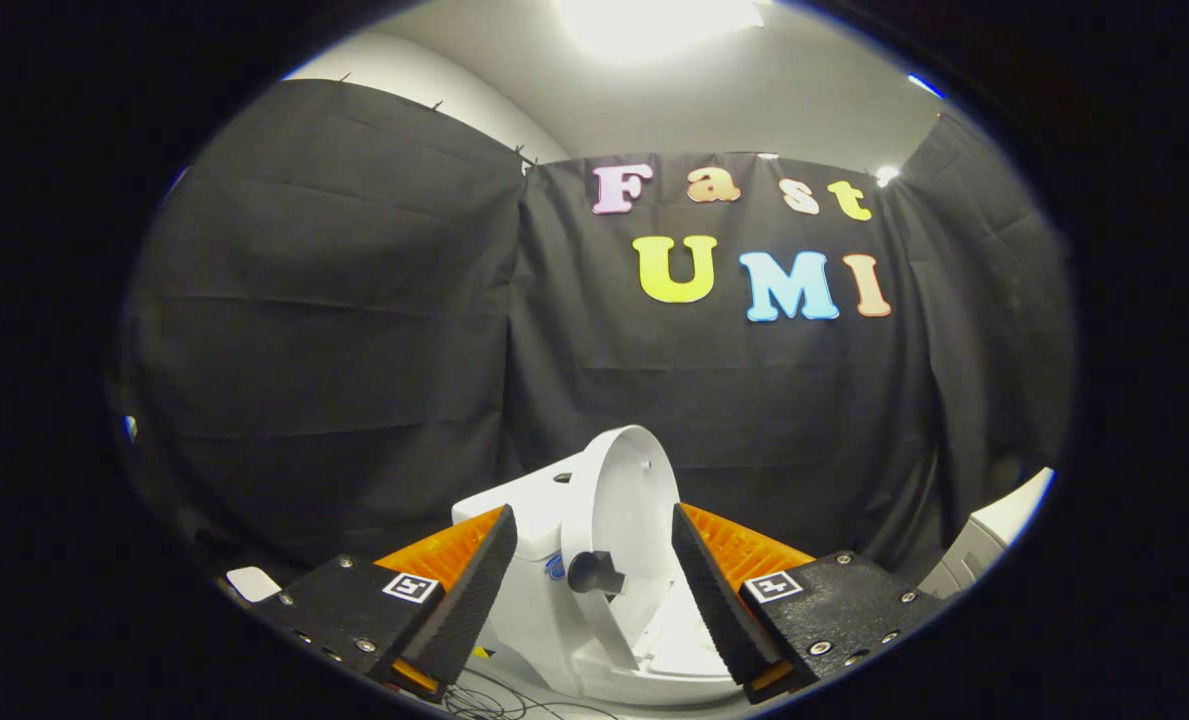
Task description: Open the toilet lid.
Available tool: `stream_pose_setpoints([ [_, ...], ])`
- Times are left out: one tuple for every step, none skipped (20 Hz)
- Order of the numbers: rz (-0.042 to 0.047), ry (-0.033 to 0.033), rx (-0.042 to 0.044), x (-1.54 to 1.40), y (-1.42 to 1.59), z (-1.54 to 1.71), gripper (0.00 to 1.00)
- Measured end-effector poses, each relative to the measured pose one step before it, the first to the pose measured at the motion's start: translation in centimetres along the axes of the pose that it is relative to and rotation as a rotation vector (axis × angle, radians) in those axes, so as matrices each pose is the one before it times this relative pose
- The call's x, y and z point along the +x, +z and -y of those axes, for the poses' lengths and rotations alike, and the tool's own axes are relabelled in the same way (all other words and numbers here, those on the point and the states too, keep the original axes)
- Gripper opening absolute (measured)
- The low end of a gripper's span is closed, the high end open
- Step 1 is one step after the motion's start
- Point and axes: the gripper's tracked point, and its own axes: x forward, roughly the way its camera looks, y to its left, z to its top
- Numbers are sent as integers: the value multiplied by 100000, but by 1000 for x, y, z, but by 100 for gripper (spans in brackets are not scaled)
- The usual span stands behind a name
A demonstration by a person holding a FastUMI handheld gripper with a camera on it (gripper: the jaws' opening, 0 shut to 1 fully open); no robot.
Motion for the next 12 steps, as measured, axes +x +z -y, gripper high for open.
stream_pose_setpoints([
  [2113, 942, -1210, -814, 1255, 1077, 95],
  [1495, 1184, -2387, -776, 1048, 1096, 95],
  [1477, 593, -3403, -754, 1069, 1231, 95],
  [1263, -983, -3563, -977, 777, 1786, 95],
  [163, -1147, -2660, -971, 498, 1822, 95],
  [653, -685, -1078, -846, 157, 1416, 95],
  [139, 84, 90, -777, 72, 1200, 95],
  [522, 213, 866, -739, 145, 1010, 95],
  [840, -148, 1006, -673, 301, 1327, 95],
  [986, -554, 736, -661, 366, 1298, 95],
  [562, -643, 436, -689, 337, 1287, 95],
  [569, -183, 306, -634, 114, 1180, 95],
])
